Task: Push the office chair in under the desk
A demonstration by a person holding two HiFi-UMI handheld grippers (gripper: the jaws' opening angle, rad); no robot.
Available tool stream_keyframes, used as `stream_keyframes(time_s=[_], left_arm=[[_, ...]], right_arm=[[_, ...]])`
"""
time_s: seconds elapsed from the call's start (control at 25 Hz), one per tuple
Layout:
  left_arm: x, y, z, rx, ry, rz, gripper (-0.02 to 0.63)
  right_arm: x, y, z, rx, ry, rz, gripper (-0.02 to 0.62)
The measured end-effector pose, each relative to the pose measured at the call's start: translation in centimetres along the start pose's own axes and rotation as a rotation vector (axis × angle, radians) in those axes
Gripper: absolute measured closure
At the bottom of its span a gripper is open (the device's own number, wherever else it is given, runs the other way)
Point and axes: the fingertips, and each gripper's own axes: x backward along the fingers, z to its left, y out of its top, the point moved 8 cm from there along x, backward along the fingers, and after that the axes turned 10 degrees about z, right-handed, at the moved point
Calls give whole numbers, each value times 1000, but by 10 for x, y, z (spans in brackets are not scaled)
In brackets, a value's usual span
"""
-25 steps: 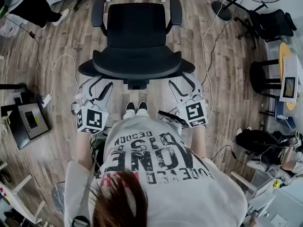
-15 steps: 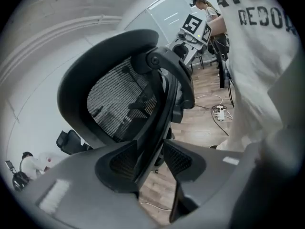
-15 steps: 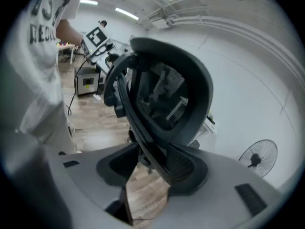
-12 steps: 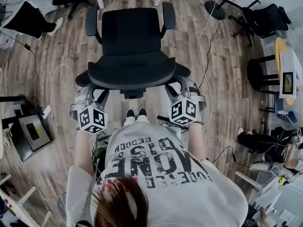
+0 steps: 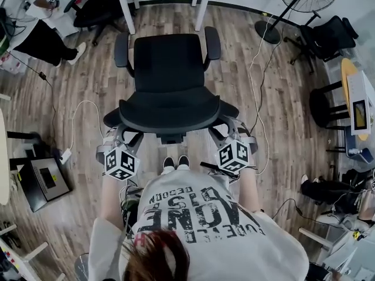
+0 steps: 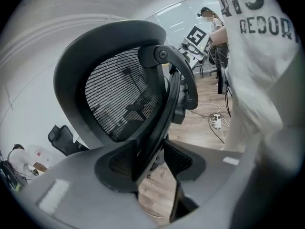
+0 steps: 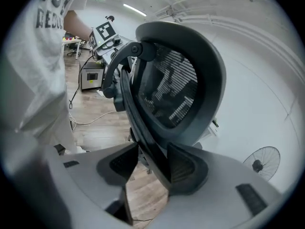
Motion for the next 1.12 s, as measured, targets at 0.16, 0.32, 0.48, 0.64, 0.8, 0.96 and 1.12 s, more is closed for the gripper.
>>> stream_keyframes(time_s=[0.16, 0.32, 0.48, 0.64, 0.8, 0.96, 1.12], left_arm=[[-7, -1, 9, 4, -6, 4, 419], [-14, 3, 22, 2, -42, 31, 420], [-19, 4, 27, 6, -27, 33, 419], [-24, 8, 30, 5, -4, 25, 419], [-32, 8, 37, 4, 18, 12, 419], [-43, 9, 55, 7, 9, 17, 418], [-52, 14, 69, 7, 3, 17, 419]], right_arm=[[-7, 2, -6, -8, 1, -17, 422], [-12, 3, -15, -7, 13, -36, 422], [-19, 4, -22, -1, 21, -42, 422], [-26, 3, -32, -4, 21, -44, 417], [-35, 5, -41, -10, 28, -36, 416], [-48, 12, -56, -10, 31, -27, 416], [-58, 14, -68, -25, 15, -31, 416]])
